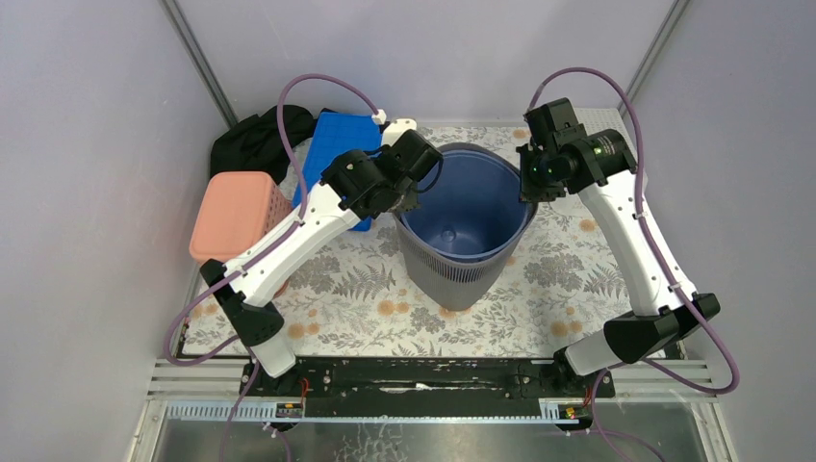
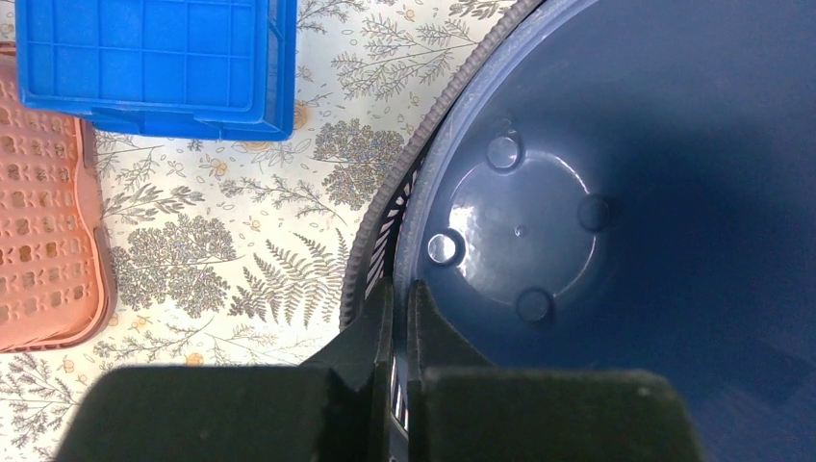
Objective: Turn the large container upside down
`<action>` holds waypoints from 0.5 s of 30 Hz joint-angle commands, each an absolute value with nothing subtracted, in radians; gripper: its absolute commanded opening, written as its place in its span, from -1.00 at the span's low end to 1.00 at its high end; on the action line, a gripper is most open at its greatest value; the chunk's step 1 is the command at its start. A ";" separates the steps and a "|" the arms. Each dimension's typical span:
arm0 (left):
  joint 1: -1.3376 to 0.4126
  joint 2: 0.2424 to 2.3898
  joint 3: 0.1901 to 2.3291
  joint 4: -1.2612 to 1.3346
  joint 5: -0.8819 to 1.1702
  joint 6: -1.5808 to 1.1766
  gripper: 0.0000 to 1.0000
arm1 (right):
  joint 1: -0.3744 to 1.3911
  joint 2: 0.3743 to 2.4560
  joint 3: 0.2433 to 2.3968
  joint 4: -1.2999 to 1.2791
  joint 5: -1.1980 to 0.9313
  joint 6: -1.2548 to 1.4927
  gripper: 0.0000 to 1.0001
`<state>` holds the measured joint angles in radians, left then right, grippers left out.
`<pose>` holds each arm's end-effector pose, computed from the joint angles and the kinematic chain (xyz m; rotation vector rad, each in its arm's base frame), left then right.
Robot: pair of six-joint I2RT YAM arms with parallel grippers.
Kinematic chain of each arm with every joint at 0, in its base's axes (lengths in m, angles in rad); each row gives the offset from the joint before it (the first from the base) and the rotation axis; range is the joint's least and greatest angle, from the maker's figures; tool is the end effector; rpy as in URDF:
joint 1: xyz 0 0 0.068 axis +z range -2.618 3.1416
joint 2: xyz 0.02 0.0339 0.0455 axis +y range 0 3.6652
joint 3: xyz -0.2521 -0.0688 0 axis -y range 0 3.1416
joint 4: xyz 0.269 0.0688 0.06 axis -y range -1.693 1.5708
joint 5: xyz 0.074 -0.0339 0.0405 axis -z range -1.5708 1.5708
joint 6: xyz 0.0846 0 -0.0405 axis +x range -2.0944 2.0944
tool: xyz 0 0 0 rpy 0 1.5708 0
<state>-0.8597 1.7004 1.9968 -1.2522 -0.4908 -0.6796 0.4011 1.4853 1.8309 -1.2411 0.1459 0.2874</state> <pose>0.2770 -0.2604 0.3781 0.0254 2.3772 -0.0975 0.3084 0.1175 0.3892 -0.0766 2.4558 0.1221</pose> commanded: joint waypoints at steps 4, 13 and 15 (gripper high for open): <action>-0.860 1.672 2.055 -1.209 -0.431 -0.626 -1.00 | 0.399 1.466 1.961 -1.230 0.131 0.294 -0.97; -0.859 1.646 2.110 -1.194 -0.422 -0.615 -1.00 | 0.398 1.447 1.995 -1.191 0.087 0.319 -1.00; -0.859 1.647 2.123 -1.193 -0.416 -0.612 -1.00 | 0.397 1.438 1.994 -1.175 0.069 0.328 -1.00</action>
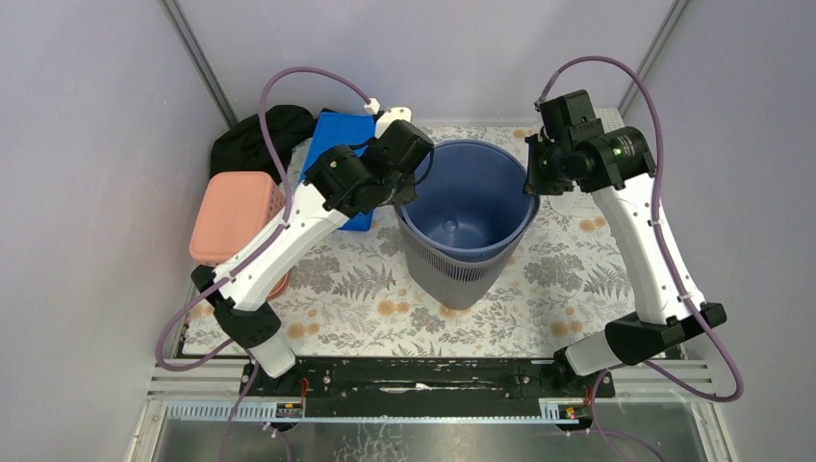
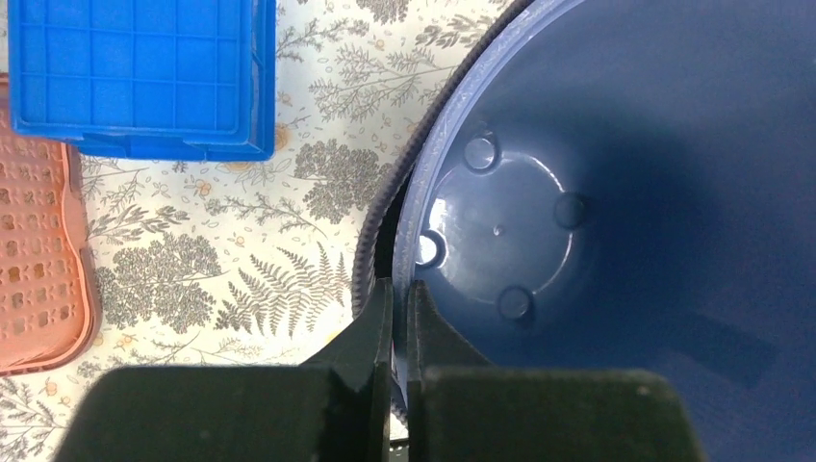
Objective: Turn the large container upside down
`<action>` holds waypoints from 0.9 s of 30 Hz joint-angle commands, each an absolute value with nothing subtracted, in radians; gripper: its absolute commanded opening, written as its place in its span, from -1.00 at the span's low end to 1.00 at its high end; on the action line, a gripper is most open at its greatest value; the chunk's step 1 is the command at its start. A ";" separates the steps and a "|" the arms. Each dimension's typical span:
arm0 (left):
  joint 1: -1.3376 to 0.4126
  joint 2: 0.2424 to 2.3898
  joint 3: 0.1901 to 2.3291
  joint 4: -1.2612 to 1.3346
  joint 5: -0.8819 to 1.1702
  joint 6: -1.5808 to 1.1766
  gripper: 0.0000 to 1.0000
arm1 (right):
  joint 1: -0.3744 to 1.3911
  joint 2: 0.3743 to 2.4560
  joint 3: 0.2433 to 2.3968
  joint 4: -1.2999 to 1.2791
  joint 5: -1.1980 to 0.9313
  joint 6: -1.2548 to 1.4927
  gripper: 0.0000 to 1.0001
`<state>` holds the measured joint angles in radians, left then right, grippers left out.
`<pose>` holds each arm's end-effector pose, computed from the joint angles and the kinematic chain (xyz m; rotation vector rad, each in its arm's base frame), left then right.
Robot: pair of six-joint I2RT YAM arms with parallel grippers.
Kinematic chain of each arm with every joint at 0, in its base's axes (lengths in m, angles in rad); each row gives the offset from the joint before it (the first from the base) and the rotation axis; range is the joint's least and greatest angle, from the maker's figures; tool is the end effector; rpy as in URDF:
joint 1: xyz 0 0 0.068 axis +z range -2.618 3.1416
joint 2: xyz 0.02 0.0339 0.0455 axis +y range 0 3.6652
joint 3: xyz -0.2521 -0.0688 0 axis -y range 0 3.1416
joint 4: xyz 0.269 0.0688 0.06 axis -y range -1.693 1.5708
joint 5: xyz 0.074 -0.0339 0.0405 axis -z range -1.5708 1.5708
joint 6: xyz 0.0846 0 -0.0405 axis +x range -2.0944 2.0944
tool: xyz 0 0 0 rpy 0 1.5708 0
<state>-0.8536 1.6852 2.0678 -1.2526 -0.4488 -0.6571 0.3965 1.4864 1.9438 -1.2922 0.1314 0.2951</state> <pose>0.2727 -0.2568 0.4052 0.0351 2.3385 -0.1967 0.2991 0.1132 0.4203 -0.0609 2.4019 0.1652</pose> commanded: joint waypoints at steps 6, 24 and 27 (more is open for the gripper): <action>-0.859 1.641 2.164 -1.194 -0.390 -0.610 -1.00 | 0.399 1.451 2.052 -1.192 0.062 0.332 -1.00; -0.859 1.557 2.063 -0.945 -0.348 -0.492 -1.00 | 0.397 1.369 2.056 -1.030 0.173 0.310 -1.00; -0.860 1.564 2.051 -0.910 -0.360 -0.465 -1.00 | 0.399 1.369 2.038 -0.987 0.193 0.302 -1.00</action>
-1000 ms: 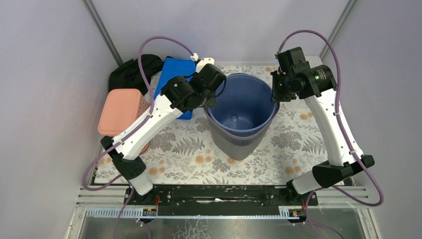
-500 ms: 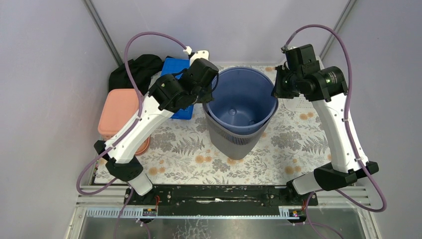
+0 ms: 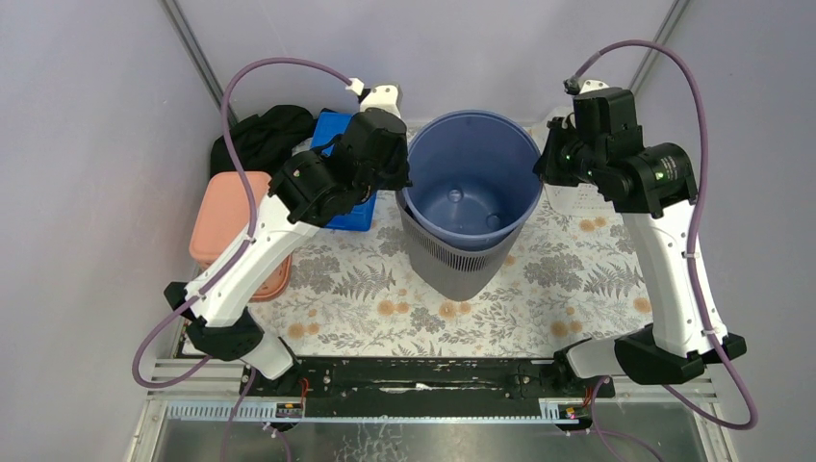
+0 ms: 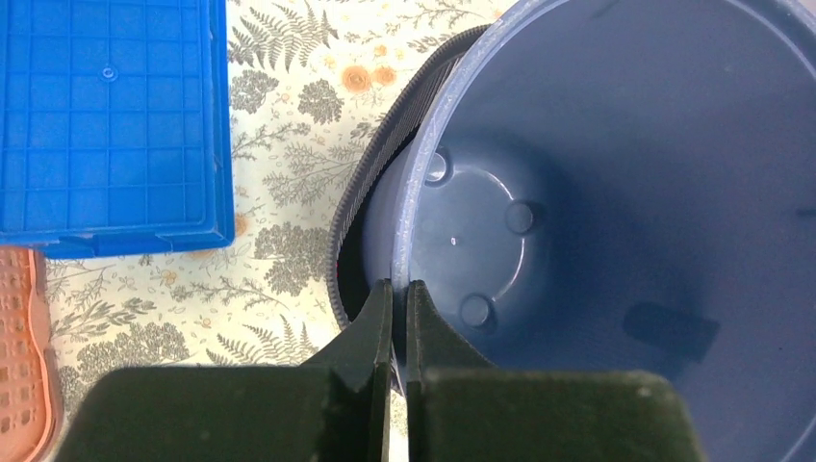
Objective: Turn the large container upside down
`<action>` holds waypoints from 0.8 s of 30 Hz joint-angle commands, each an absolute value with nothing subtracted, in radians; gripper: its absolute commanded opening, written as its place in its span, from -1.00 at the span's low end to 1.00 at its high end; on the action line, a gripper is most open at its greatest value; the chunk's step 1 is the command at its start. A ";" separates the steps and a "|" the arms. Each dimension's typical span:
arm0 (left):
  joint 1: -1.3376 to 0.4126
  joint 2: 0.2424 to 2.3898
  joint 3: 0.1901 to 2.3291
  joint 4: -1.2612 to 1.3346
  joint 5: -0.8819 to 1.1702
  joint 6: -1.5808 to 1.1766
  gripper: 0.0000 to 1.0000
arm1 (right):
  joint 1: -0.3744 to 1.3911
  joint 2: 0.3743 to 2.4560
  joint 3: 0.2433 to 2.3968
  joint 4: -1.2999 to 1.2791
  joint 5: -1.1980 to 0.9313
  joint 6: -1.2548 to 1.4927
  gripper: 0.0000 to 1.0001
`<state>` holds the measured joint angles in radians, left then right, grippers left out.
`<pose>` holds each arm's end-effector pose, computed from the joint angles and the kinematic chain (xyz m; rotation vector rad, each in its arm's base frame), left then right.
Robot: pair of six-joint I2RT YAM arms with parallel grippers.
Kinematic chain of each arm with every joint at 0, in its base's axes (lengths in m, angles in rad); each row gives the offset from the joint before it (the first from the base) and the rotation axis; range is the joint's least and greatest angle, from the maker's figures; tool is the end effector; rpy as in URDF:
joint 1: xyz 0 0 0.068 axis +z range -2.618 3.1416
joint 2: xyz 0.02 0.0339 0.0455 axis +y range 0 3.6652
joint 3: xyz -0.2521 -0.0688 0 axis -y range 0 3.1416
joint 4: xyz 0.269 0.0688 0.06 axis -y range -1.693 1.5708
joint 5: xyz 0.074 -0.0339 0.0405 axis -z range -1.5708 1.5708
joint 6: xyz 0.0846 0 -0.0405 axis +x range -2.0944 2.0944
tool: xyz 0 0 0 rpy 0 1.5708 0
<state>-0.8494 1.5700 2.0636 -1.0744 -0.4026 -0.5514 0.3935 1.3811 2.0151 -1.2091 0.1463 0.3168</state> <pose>0.2595 -0.2448 0.4626 0.0835 2.1247 -0.4056 0.2688 0.0983 0.4830 0.0031 2.1501 0.2584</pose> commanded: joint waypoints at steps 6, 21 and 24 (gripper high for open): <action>-0.851 1.599 2.055 -0.860 -0.382 -0.421 -1.00 | 0.396 1.372 1.984 -0.896 0.249 0.272 -1.00; -0.687 1.797 2.201 -0.790 -0.239 -0.393 -1.00 | 0.351 1.567 2.066 -0.752 0.233 0.218 -1.00; -0.653 1.865 2.276 -0.781 -0.207 -0.374 -1.00 | 0.299 1.620 2.096 -0.720 0.175 0.233 -1.00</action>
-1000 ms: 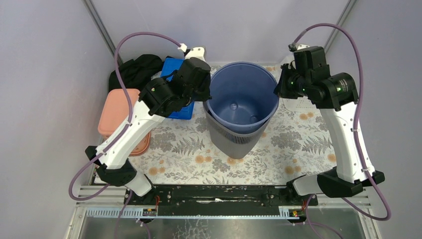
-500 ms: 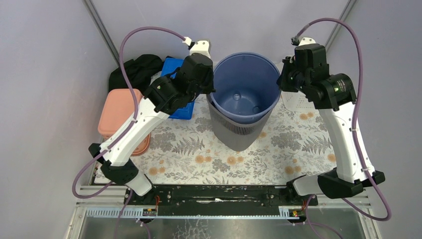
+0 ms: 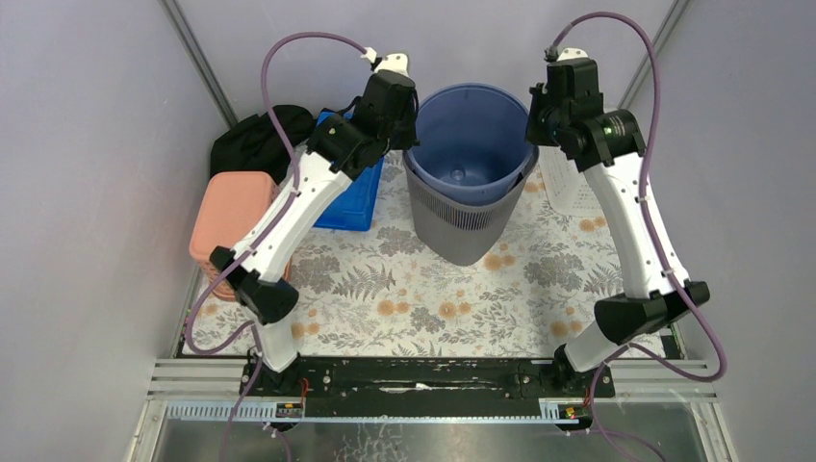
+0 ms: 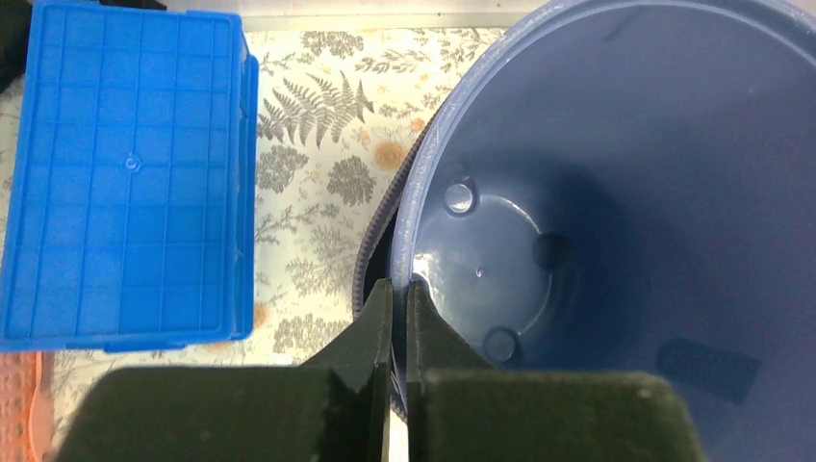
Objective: Turn the large container upside down
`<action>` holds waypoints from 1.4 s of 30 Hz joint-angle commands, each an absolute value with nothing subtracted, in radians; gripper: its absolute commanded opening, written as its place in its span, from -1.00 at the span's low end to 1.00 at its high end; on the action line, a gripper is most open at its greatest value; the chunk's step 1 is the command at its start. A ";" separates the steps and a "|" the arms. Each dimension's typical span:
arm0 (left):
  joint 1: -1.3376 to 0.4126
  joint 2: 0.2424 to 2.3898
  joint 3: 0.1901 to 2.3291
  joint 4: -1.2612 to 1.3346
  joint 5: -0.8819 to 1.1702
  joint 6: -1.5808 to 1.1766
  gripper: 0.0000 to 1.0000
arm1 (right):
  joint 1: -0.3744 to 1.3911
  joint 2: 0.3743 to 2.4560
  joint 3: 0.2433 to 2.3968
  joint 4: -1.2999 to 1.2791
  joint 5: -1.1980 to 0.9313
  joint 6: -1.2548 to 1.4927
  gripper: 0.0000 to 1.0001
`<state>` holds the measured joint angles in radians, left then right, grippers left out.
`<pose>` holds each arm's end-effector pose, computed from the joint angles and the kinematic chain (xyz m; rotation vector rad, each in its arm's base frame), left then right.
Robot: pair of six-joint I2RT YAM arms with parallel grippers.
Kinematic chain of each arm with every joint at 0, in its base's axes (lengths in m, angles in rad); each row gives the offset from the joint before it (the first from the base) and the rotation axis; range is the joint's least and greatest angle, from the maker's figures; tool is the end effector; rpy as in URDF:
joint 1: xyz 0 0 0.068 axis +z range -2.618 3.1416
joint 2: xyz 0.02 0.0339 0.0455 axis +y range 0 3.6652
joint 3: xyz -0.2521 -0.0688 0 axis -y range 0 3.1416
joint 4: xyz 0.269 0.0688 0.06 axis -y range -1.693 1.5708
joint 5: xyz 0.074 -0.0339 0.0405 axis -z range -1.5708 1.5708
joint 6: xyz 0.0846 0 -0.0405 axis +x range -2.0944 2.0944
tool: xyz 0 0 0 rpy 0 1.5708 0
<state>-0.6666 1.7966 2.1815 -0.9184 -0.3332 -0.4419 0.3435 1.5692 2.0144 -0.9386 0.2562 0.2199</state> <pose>0.3596 -0.2477 0.4375 0.0348 2.0883 -0.3273 0.3592 0.1057 0.4618 0.0308 2.0476 0.0866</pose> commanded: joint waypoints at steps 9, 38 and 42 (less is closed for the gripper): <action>-0.532 2.037 2.422 -0.725 -0.071 -0.385 -1.00 | 0.163 1.805 2.217 -0.667 0.022 0.267 -1.00; -0.580 1.688 2.258 -0.471 0.038 -0.349 -0.99 | 0.158 1.477 2.121 -0.489 -0.069 0.305 -1.00; -0.607 1.641 2.240 -0.449 0.026 -0.345 -0.99 | 0.159 1.432 2.125 -0.480 -0.084 0.305 -1.00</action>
